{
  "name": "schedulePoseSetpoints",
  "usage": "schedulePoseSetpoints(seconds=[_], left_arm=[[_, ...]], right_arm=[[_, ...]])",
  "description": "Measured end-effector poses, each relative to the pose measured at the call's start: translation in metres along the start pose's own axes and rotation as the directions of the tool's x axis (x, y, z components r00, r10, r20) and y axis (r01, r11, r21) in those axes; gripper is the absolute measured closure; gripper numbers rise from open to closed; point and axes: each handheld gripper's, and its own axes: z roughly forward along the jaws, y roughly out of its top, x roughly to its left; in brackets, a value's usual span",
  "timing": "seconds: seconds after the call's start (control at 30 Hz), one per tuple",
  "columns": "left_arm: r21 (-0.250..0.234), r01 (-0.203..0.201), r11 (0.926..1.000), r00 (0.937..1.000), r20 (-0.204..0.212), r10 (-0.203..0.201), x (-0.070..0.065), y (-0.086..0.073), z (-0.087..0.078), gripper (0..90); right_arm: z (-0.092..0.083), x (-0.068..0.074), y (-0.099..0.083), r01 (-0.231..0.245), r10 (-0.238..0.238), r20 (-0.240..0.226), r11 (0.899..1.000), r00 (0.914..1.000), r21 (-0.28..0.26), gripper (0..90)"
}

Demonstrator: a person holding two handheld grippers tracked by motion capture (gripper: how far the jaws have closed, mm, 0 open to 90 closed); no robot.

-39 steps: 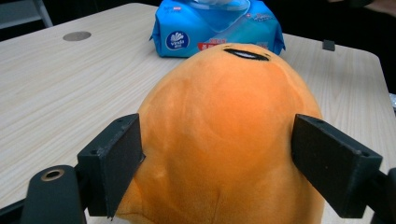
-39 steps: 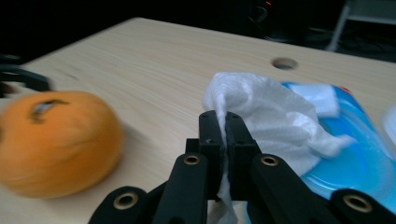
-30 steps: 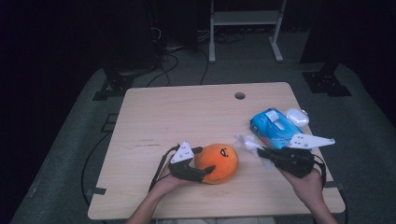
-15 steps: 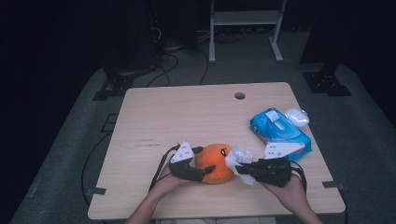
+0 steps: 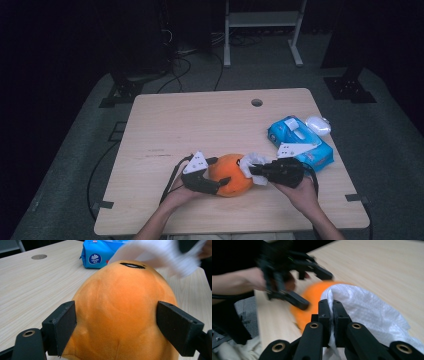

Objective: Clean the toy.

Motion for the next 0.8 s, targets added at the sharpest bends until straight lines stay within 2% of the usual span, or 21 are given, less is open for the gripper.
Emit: schedulePoseSetpoints(seconds=[0.1,0.13,0.17,0.2,0.27,0.3,0.4,0.43,0.47,0.53,0.57,0.63,0.73,0.77,0.8], left_arm=[[0.004,-0.006,1.0000,1.0000,-0.004,0.006,-0.002,0.001,0.000,17.7],[0.003,-0.004,1.0000,1.0000,-0.004,0.004,-0.002,0.001,0.000,17.7],[0.008,-0.009,0.9999,1.0000,-0.003,0.009,-0.001,0.001,0.000,17.7],[0.007,-0.007,0.9999,1.0000,-0.003,0.007,-0.001,0.001,0.000,17.7],[0.004,-0.004,1.0000,1.0000,-0.001,0.004,-0.001,0.000,0.000,17.7],[0.001,-0.002,1.0000,1.0000,0.000,0.002,-0.001,0.000,0.000,17.7],[0.002,-0.001,1.0000,1.0000,0.003,0.001,0.000,0.000,0.000,17.7],[-0.003,0.001,1.0000,1.0000,0.003,-0.001,0.000,0.000,0.001,17.7],[-0.004,0.002,1.0000,1.0000,0.004,-0.002,0.000,0.000,0.001,17.7],[-0.002,-0.005,1.0000,1.0000,0.005,0.005,0.000,0.000,0.001,17.7],[-0.002,-0.007,1.0000,1.0000,0.005,0.007,0.000,0.000,0.001,17.7],[0.001,-0.011,0.9999,0.9999,0.004,0.011,-0.001,0.000,0.001,17.7],[0.003,-0.019,0.9998,0.9998,0.006,0.019,-0.001,0.000,0.001,17.7],[0.002,-0.019,0.9998,0.9998,0.006,0.019,0.000,0.000,0.001,17.7],[0.001,-0.017,0.9999,0.9998,0.006,0.017,0.000,0.000,0.001,17.7]], right_arm=[[-0.011,0.024,0.020,0.035,-0.037,-0.046,0.998,0.9983,-0.048,86.2],[-0.011,0.024,0.020,0.035,-0.037,-0.046,0.998,0.9983,-0.048,86.2],[-0.012,0.034,0.027,0.033,-0.039,-0.084,0.997,0.9957,-0.070,86.2],[-0.012,0.034,0.027,0.033,-0.039,-0.084,0.997,0.9957,-0.070,86.2],[-0.010,0.041,0.032,0.019,-0.030,-0.130,0.997,0.9910,-0.080,86.2],[-0.004,0.042,0.033,0.006,-0.015,-0.145,0.998,0.9894,-0.059,86.2],[0.004,0.036,0.030,-0.009,0.004,-0.137,0.999,0.9905,-0.036,86.2],[0.013,0.022,0.023,-0.045,0.045,-0.108,0.999,0.9932,-0.005,86.2],[0.018,0.015,0.020,-0.054,0.054,-0.076,0.998,0.9956,0.010,86.2],[0.026,0.001,0.013,-0.092,0.093,-0.038,0.995,0.9949,0.033,86.2],[0.026,0.001,0.013,-0.092,0.093,-0.038,0.995,0.9949,0.033,86.2],[0.033,-0.010,0.008,-0.123,0.124,-0.019,0.991,0.9921,0.051,86.2],[0.036,-0.007,0.006,-0.106,0.107,-0.014,0.993,0.9941,0.059,86.1],[0.035,-0.001,0.007,-0.074,0.075,0.000,0.994,0.9972,0.074,86.0],[0.035,-0.001,0.007,-0.074,0.075,0.000,0.994,0.9972,0.074,86.0]])
